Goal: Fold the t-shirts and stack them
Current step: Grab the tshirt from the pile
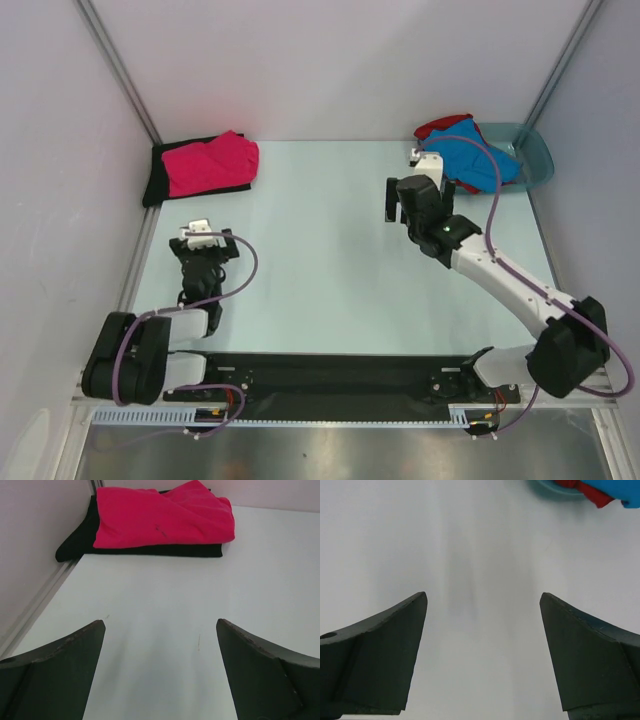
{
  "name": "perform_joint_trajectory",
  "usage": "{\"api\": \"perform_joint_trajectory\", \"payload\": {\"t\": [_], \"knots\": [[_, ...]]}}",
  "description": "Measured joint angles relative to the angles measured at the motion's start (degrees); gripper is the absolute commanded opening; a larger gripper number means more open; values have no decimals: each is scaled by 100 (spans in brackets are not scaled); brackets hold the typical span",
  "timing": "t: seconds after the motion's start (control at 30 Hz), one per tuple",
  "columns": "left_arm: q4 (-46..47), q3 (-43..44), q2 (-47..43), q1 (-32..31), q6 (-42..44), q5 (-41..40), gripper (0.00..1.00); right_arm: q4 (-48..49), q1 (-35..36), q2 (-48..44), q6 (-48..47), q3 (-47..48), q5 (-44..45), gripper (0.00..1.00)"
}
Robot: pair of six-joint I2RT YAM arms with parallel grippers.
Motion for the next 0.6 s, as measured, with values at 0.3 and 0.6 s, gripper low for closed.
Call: {"api": "perform_joint_trajectory", "payload": {"t": [0.3,0.6], "knots": [[-3508,2275,-1075,-17,-127,118,100,107,0,-695,-297,-201,-103,100],[-5344,3709,-1482,-31,-866,1941,100,236,0,-577,-566,-175,-68,100]]}}
